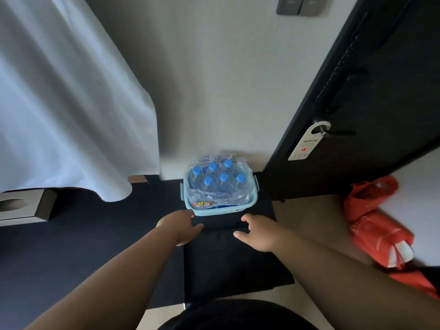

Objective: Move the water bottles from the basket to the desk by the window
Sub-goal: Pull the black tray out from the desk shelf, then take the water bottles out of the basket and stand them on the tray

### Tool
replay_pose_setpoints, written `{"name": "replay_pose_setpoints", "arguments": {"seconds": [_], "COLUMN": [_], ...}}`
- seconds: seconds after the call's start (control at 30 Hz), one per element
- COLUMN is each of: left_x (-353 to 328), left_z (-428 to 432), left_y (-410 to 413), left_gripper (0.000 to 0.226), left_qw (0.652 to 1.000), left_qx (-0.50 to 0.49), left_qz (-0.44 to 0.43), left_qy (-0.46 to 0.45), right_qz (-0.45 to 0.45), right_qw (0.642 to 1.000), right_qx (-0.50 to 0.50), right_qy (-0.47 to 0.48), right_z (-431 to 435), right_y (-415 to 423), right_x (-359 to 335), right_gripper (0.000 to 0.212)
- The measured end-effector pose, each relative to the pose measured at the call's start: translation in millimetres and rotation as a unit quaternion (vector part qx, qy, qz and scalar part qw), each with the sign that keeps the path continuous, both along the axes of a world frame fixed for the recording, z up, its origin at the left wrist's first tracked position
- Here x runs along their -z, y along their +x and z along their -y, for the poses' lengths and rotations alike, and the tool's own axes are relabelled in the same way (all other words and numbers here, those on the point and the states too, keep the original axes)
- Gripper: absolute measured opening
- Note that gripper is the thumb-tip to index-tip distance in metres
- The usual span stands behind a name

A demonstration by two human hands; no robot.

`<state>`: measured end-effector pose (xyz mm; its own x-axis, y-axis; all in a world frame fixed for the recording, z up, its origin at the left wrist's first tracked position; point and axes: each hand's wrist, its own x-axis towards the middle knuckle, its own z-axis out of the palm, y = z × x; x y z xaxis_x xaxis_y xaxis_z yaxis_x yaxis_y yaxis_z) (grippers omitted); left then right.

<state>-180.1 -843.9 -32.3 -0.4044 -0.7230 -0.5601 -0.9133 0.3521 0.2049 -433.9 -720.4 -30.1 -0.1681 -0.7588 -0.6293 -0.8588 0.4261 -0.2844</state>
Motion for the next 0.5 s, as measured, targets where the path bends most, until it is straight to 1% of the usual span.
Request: {"name": "replay_pose_setpoints", "arguments": {"seconds": [0.17,0.3,0.37,0.5], "left_x": [2,4,4,2], "left_z": [19,32,38,55], "left_y": [-2,-6,-10,-24], "left_gripper": [0.073,0.058,0.055,0.057], "left_qw": [1.000,0.998,0.996,0.988], "left_qx": [-0.016,-0.042,-0.074,-0.134], "left_qz": [-0.018,-0.043,-0.050,-0.072], "left_qy": [0.010,0.008,0.009,-0.002], "right_qz": [0.006,0.004,-0.005,-0.017], "right_qw": [1.000,1.000,1.000,0.998], "right_qx": [-0.006,-0.005,-0.015,-0.027], "right_qy": [0.018,0.015,-0.001,-0.058], "right_z": [16,38,52,85], "right_y": [3,-8,-13,-23], "right_x": [8,14,14,9], "right_gripper": [0.083,0.081,0.076,0.064]}}
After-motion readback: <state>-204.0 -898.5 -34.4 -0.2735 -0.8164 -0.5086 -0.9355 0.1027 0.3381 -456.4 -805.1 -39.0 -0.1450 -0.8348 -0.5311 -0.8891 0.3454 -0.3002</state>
